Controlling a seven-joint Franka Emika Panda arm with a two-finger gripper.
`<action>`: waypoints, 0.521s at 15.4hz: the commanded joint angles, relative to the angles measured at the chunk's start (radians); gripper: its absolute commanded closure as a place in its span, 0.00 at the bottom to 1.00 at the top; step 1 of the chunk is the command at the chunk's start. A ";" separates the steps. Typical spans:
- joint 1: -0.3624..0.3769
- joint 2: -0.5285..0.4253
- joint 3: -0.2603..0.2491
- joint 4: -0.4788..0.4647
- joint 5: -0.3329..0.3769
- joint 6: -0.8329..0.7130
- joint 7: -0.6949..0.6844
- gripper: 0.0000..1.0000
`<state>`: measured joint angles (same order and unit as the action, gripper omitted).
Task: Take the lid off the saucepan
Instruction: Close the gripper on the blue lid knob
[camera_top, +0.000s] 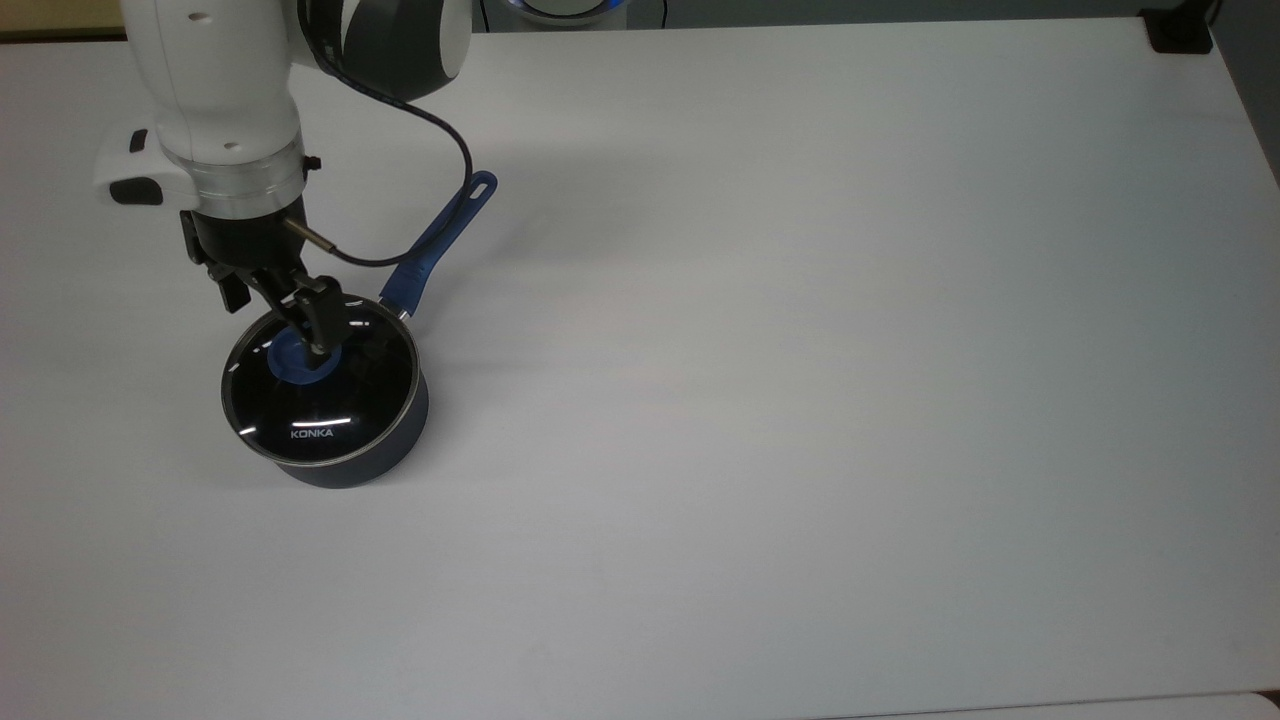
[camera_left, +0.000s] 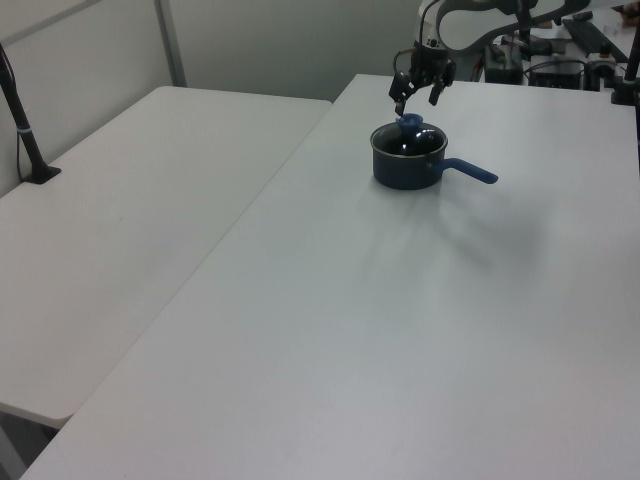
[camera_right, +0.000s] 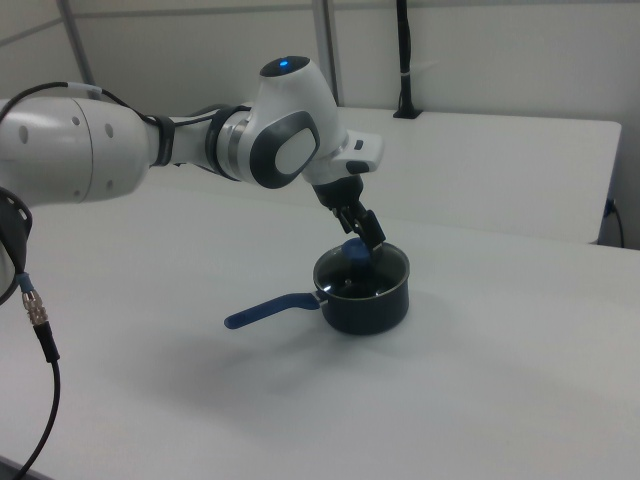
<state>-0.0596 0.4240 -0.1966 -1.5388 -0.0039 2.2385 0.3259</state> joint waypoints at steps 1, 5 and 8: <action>0.009 -0.005 -0.003 -0.004 0.059 0.003 -0.253 0.00; 0.015 0.001 -0.001 -0.007 0.079 0.004 -0.269 0.00; 0.026 0.015 -0.001 -0.010 0.073 0.007 -0.275 0.00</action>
<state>-0.0532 0.4291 -0.1922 -1.5399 0.0561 2.2385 0.0805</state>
